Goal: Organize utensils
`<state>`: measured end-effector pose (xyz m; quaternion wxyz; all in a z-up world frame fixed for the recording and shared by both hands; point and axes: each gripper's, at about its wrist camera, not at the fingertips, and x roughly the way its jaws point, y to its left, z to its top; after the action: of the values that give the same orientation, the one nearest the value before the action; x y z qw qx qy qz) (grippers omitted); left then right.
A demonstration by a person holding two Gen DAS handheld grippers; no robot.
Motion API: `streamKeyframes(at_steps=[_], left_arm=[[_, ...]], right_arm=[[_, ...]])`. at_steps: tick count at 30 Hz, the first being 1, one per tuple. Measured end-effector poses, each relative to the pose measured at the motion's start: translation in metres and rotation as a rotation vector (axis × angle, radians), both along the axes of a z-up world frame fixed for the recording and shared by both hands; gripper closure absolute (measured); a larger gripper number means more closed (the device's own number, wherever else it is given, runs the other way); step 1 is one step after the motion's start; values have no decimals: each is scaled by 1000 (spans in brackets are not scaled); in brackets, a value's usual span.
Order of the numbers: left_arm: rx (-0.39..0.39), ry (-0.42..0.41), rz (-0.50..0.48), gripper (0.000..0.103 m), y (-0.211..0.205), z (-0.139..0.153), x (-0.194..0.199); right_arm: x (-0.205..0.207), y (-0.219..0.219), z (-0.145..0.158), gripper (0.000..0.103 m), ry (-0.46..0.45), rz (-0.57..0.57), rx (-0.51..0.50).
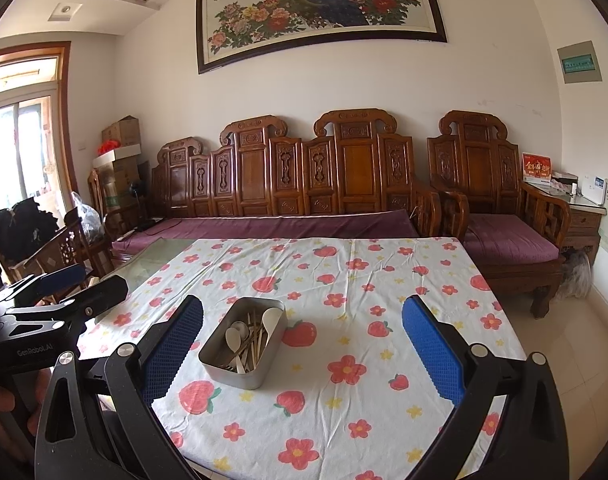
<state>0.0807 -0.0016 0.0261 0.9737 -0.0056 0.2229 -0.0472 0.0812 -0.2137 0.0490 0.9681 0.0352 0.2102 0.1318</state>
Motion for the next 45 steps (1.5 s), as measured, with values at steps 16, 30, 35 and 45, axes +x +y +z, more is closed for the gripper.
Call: streamKeyframes(at_steps=[16, 30, 35, 45], left_arm=[[0, 1, -2, 8, -3, 4, 0], [-1, 1, -6, 8, -6, 6, 2], [0, 0, -6, 8, -7, 6, 2], [0, -2, -8, 8, -8, 6, 3]], right_arm=[[-1, 1, 0, 3, -1, 0, 2], [-2, 1, 0, 3, 0, -6, 0], [-2, 0, 0, 3, -1, -7, 2], [-2, -1, 1, 3, -1, -6, 3]])
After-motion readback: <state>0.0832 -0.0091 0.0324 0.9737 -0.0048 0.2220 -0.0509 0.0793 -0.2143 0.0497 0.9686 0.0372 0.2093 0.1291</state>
